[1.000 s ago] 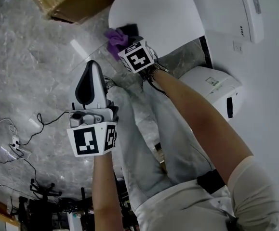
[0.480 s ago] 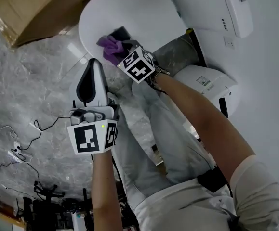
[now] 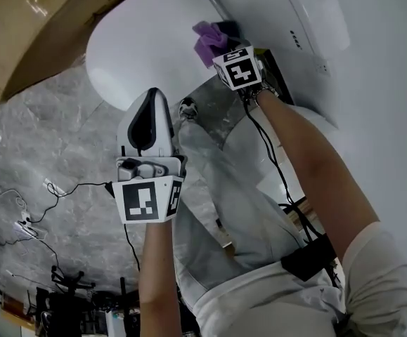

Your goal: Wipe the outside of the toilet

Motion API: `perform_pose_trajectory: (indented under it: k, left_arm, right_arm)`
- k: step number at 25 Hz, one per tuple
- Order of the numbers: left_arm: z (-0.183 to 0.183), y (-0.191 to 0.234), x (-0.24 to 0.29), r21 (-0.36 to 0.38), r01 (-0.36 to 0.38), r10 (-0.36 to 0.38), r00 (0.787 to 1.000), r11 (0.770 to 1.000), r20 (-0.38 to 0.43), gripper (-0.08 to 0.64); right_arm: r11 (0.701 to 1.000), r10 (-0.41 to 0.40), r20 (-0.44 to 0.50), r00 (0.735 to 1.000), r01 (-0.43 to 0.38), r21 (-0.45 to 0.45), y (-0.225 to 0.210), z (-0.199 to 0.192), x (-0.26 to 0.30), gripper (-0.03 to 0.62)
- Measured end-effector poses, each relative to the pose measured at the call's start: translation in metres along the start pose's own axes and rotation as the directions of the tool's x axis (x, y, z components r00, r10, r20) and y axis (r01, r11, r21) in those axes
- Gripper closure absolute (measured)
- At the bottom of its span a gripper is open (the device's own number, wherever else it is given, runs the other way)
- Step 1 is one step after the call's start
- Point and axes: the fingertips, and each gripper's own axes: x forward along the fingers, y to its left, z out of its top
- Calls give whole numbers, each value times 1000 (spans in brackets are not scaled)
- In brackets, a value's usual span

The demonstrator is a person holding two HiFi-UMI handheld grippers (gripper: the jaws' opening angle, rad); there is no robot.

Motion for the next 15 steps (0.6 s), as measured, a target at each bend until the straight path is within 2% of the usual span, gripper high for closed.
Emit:
perform_pose_trajectory:
  k: [3,6,8,12,15]
  left_arm:
    - [-8,-9,5,-11,1,-1,1000,1000,-10,554]
    - [-16,-8,9,-18,6,-7,1000,1000,-20,554]
    - [-17,-1,7,-22,5,-6,1000,1000,-18,554]
    - [-11,22,-12,-20,-13,13,1000,1000,2,554]
    - [-12,44,-34,-22,-32,32,999,999,3,554]
  right_arm:
    - [999,-29,-18,999,30,30,-24,-8,1,454]
    - [994,-30,-18,999,31,104,-27,-10,6,454]
    - [989,-49,-4,999,49,142,-25,-10,8,456]
    - [983,-90,9,996,87,159,-15,-8,8,457]
    - [979,-79,-16,997,81,186,4,-10,8,457]
